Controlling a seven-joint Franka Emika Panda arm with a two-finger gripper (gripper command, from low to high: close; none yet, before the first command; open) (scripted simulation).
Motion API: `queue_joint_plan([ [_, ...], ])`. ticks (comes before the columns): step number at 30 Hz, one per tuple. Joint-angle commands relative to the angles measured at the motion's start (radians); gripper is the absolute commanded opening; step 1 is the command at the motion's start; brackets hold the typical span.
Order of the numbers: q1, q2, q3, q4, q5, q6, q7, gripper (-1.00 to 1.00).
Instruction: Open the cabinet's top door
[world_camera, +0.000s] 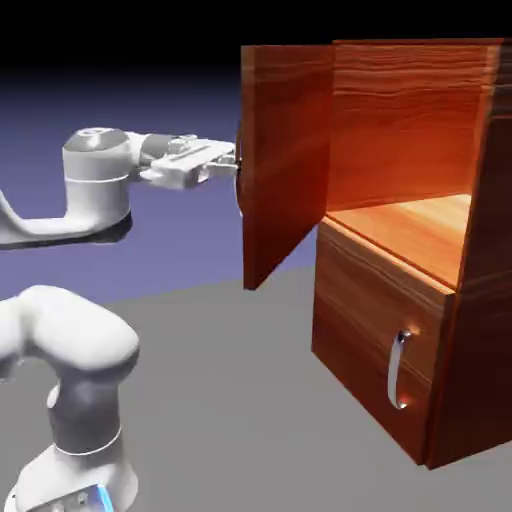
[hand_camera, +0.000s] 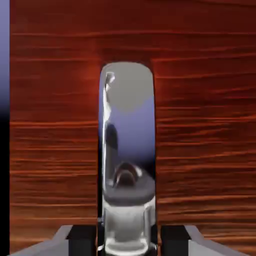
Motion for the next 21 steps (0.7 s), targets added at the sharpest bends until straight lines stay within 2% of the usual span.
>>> queue_joint_plan([
  [1, -0.005, 0.019, 0.036, 0.016, 0.033, -0.03, 0.007, -1.0],
  [10, -0.14, 0.241, 0.362, 0.237, 0.293, -0.33, 0.083, -1.0],
  [21, -0.497, 0.498, 0.758, 0.613, 0.469, -0.68, 0.167, -1.0],
])
